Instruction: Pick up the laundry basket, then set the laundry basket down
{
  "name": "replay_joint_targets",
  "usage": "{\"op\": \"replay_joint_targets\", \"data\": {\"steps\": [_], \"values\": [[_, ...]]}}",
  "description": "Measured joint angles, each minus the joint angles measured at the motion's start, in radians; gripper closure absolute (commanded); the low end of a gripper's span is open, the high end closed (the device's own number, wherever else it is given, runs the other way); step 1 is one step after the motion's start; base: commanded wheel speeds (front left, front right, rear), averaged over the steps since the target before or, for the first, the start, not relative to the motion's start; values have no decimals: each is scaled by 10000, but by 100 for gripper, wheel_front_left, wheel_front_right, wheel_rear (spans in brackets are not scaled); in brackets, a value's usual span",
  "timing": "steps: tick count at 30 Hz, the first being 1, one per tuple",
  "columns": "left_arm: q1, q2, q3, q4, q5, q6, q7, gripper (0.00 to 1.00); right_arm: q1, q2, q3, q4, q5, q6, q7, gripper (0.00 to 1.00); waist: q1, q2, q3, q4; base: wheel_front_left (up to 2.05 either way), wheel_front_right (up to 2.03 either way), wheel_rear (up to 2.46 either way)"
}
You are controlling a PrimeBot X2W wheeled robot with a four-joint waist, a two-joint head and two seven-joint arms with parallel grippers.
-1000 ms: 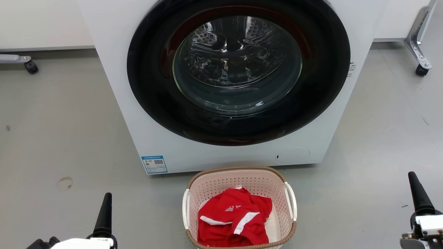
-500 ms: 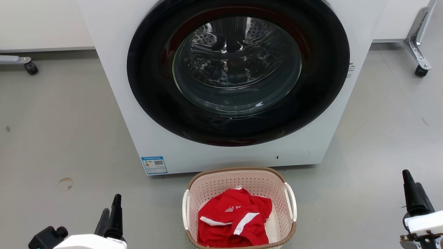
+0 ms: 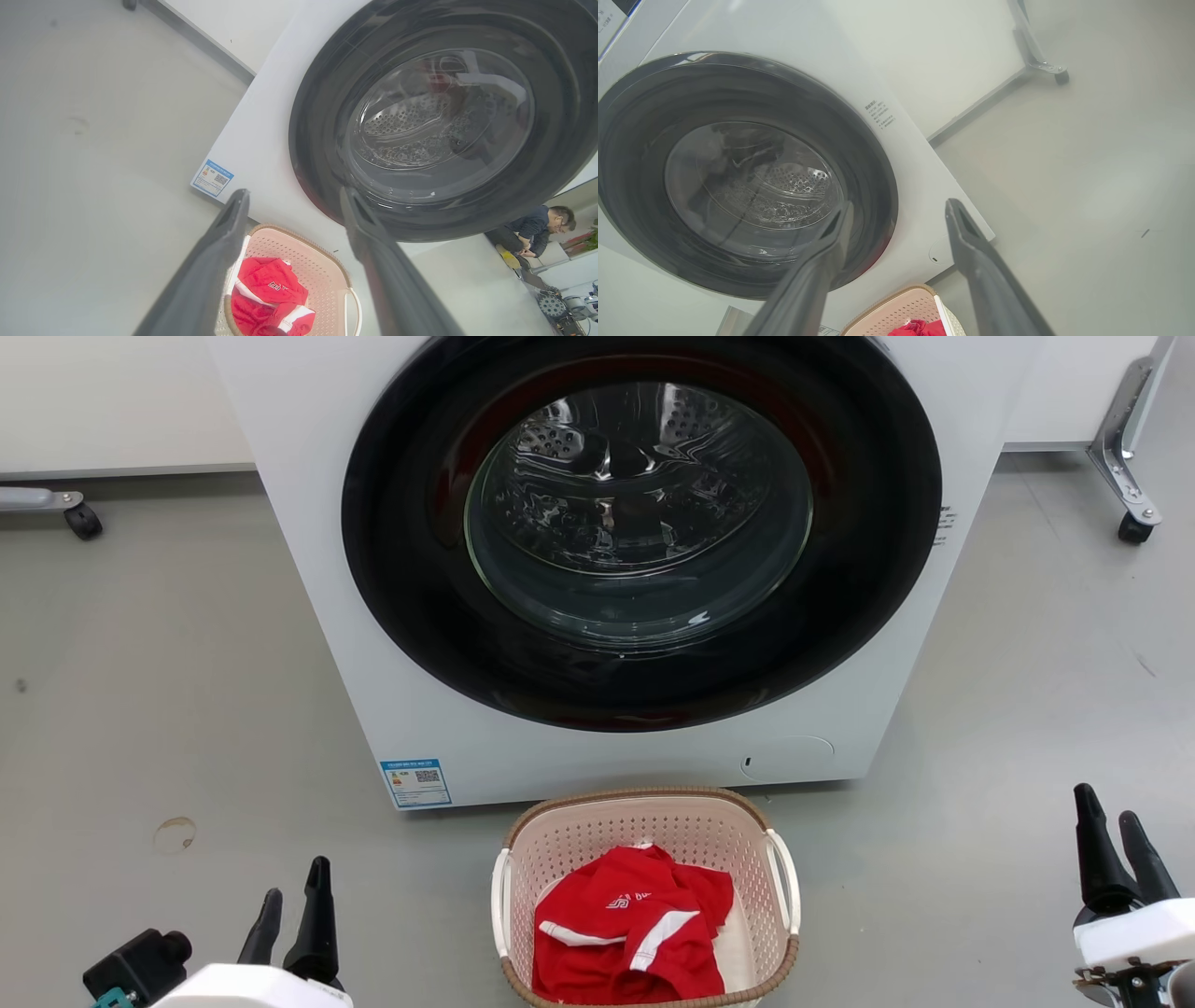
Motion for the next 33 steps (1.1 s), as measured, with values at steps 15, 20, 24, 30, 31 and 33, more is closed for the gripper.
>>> {"op": "replay_joint_targets", "data": {"steps": [15, 20, 24, 30, 31, 33], "values": [[97, 311, -523, -301, 1615, 410, -309, 0, 0, -130, 199, -268, -1611, 2, -418, 0, 0, 0, -5, 107, 0, 0, 0], [100, 416, -686, -399, 2167, 545, -458, 0, 0, -192, 265, -328, -2171, 2, -581, 0, 0, 1, -13, 124, 0, 0, 0], [105, 466, -838, -476, 2625, 708, -550, 0, 0, -236, 326, -372, -2612, 2, -681, 0, 0, 0, -17, 131, 0, 0, 0], [105, 652, -1039, -573, 3264, 871, -681, 0, -1, -293, 445, -464, -3252, 8, -821, 0, 0, 0, -31, 149, 0, 0, 0], [105, 688, -1076, -583, 3359, 888, -683, 0, -1, -305, 454, -485, -3354, 12, -838, 0, 0, 0, -36, 150, 0, 0, 0], [105, 734, -1152, -623, 3536, 892, -694, 0, -1, -322, 462, -527, -3588, 12, -861, 0, 0, 0, -46, 152, 0, 0, 0]]}}
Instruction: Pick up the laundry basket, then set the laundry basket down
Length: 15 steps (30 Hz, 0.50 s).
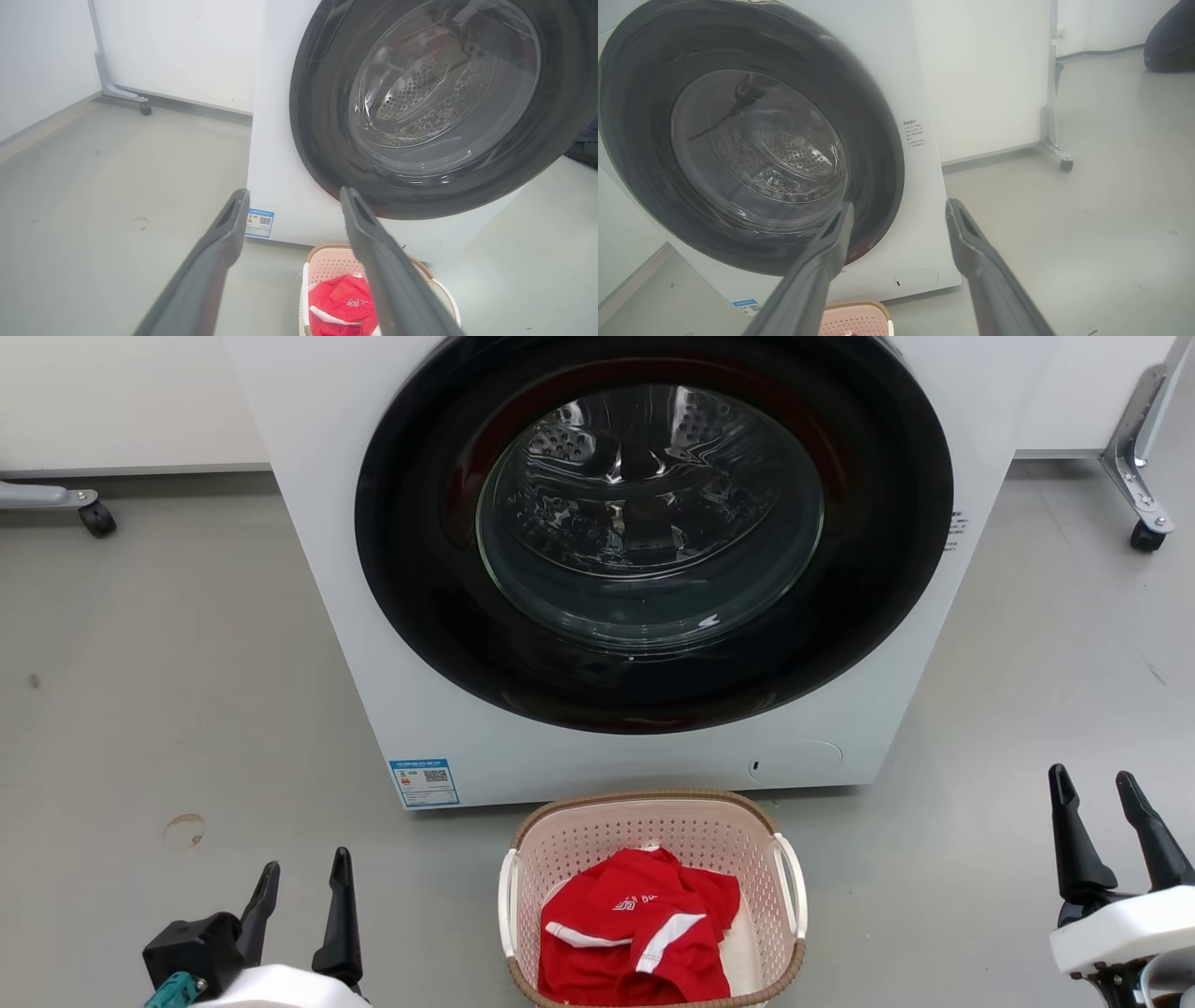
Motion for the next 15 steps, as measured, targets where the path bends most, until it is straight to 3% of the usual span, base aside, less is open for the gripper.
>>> {"op": "replay_joint_targets", "data": {"steps": [15], "values": [[1, 435, -621, -389, 1580, 274, 19, 0, 0, -100, 165, -182, -1626, 2, -339, 0, 0, 0, -93, 51, 0, 0, 0]]}}
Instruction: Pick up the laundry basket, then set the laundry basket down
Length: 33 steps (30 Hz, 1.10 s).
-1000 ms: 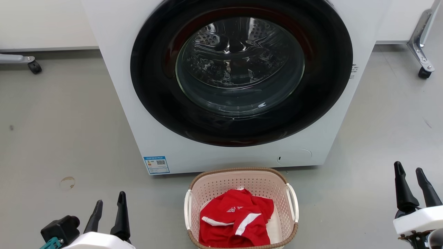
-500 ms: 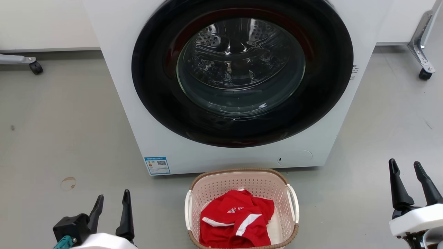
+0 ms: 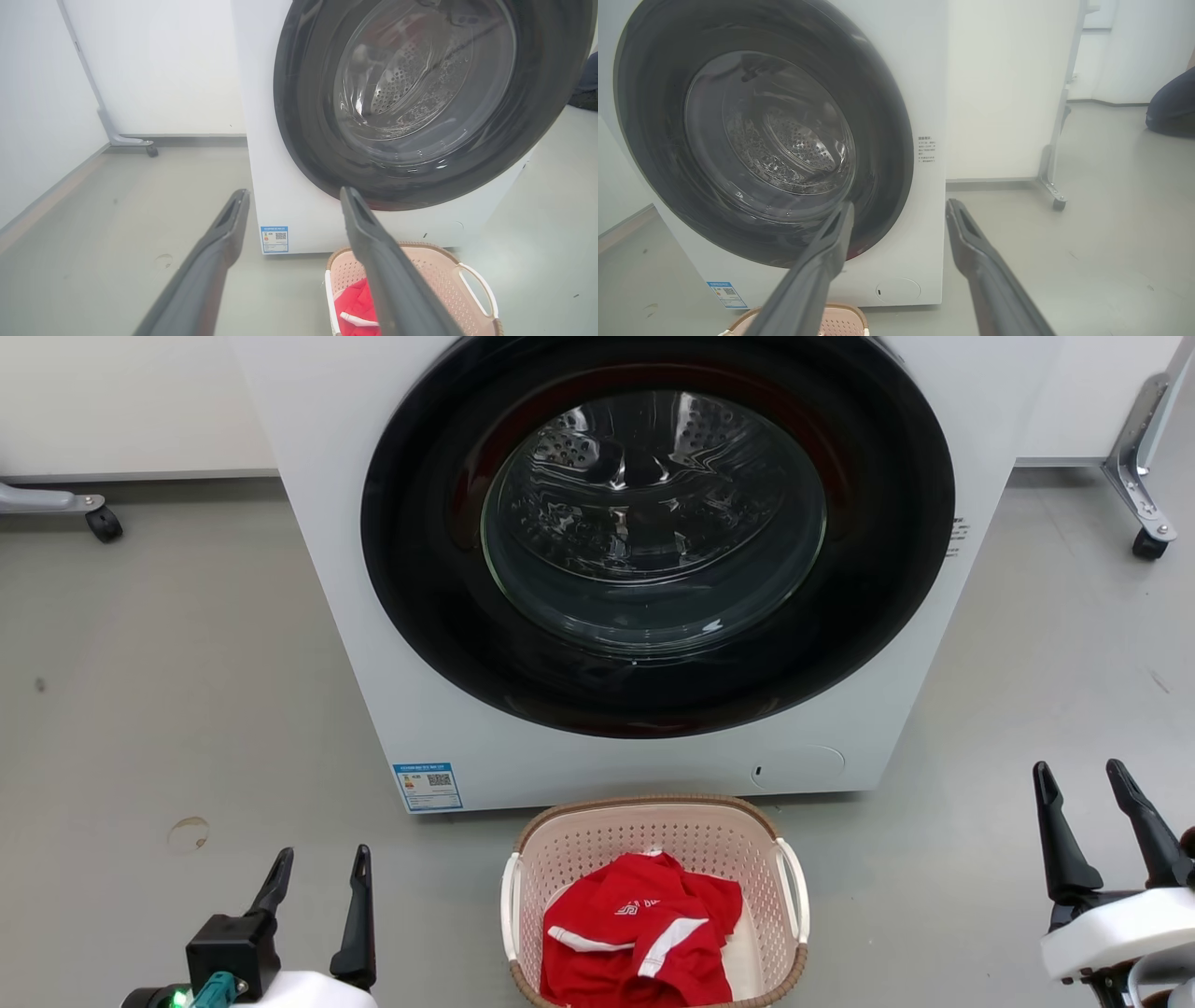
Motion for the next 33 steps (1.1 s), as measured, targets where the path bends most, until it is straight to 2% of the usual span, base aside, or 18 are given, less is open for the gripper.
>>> {"op": "replay_joint_targets", "data": {"steps": [15, 28, 33], "values": [[46, 476, -566, -414, 1473, 454, 12, 0, 0, -180, 242, -282, -1636, 2, -337, 0, 0, 0, -52, 17, 0, 0, 0], [194, 523, -629, -433, 1463, 502, 92, 0, 1, -182, 242, -297, -1639, 2, -339, 0, 0, 0, -78, 15, 0, 0, 0], [193, 537, -646, -397, 1166, 395, 541, 0, 1, -219, 366, -280, -1605, 2, -263, 0, 0, 0, -60, 35, 0, 0, 0]]}}
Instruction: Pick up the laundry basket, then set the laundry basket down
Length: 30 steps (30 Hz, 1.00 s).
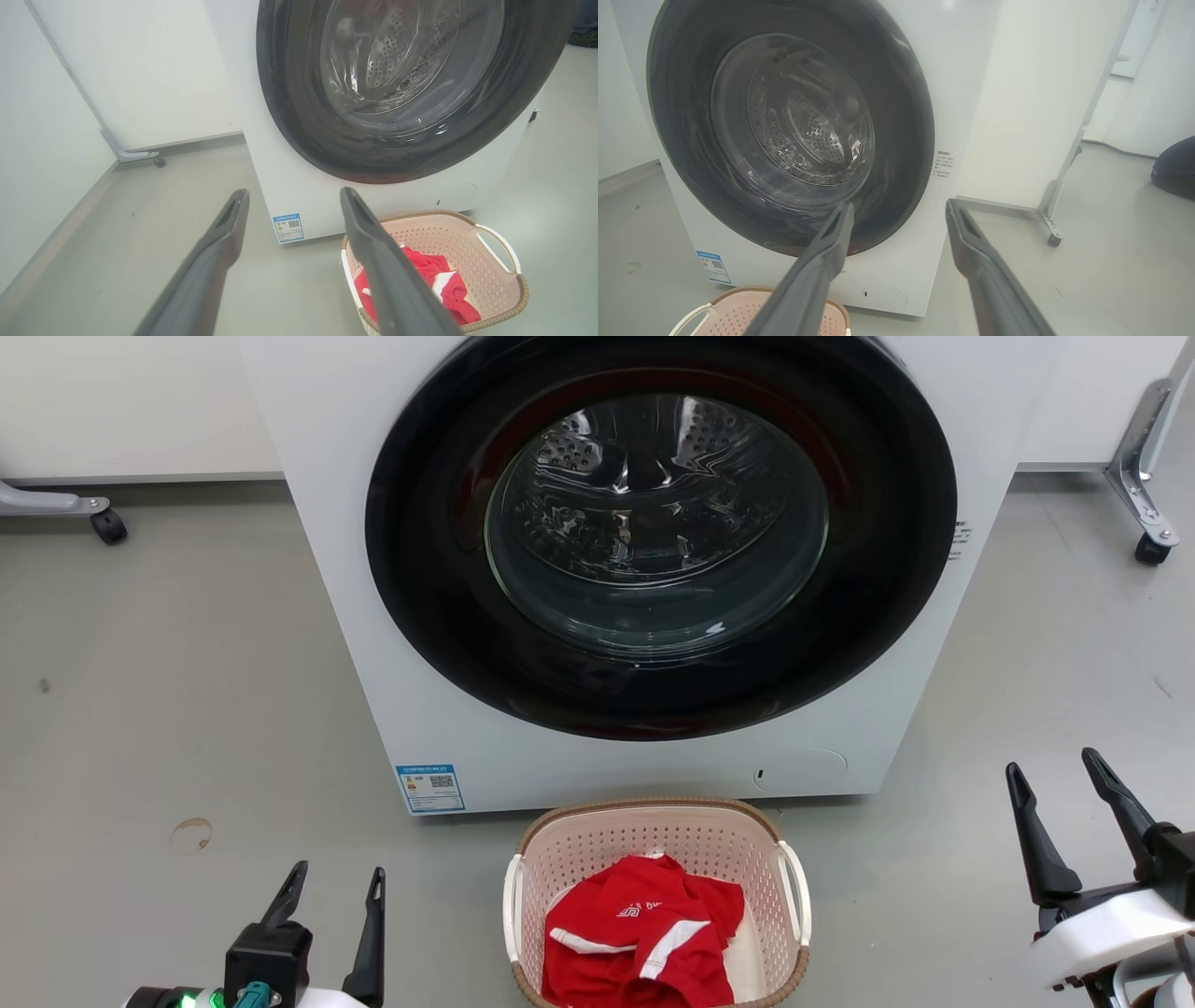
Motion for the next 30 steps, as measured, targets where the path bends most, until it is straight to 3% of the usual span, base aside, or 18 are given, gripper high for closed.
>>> {"op": "replay_joint_targets", "data": {"steps": [12, 30], "values": [[-269, 278, -69, 2, -151, -174, 706, 0, -49, -291, 127, 98, 349, 2, 384, 0, 0, 0, 464, 97, 0, 0, 0], [-2540, -512, -433, 1264, -403, -633, 309, 0, -1445, -533, 6, 274, 890, 2, 267, 0, 0, 0, 3417, 167, 0, 0, 0]]}}
